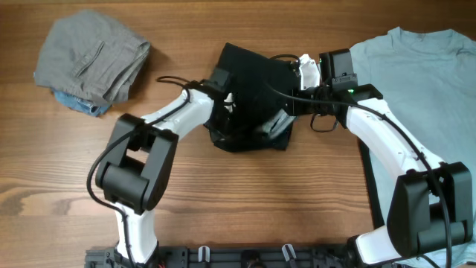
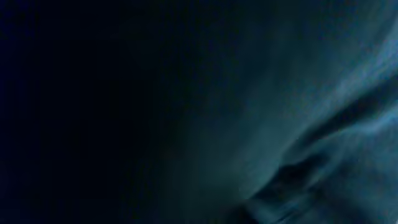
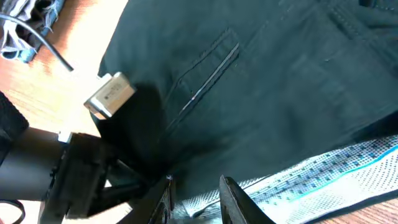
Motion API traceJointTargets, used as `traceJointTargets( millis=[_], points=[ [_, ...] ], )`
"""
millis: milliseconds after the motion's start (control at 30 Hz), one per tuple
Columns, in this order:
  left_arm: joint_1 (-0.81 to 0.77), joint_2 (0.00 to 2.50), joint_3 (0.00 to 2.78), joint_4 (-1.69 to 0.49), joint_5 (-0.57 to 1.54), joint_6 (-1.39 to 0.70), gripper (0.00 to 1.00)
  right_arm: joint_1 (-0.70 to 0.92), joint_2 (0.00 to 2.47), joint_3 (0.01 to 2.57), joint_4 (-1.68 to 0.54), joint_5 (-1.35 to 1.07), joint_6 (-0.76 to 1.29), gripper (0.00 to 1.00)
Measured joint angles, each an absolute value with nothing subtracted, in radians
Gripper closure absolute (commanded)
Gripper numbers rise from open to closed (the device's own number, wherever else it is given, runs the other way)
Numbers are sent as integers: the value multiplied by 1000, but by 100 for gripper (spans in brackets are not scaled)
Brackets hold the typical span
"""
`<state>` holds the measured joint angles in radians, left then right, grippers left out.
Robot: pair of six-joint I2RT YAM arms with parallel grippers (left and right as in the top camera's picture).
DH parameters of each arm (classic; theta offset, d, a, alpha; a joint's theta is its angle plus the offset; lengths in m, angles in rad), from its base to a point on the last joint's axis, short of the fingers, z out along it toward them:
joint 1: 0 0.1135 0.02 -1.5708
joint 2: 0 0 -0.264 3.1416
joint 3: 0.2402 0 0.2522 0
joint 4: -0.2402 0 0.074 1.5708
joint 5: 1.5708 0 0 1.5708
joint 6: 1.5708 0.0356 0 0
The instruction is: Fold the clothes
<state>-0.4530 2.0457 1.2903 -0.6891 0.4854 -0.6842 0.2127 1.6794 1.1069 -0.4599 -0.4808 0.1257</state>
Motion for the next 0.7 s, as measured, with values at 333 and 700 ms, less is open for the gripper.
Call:
traceJointTargets(
  millis=[333, 700],
  points=[
    [-218, 2035, 1320, -1063, 250, -399, 49, 248, 1681, 1107, -445, -535, 61, 71],
    [-166, 1924, 1487, -1198, 310, -334, 0, 381, 1909, 1114, -453, -396, 96, 66]
  ],
)
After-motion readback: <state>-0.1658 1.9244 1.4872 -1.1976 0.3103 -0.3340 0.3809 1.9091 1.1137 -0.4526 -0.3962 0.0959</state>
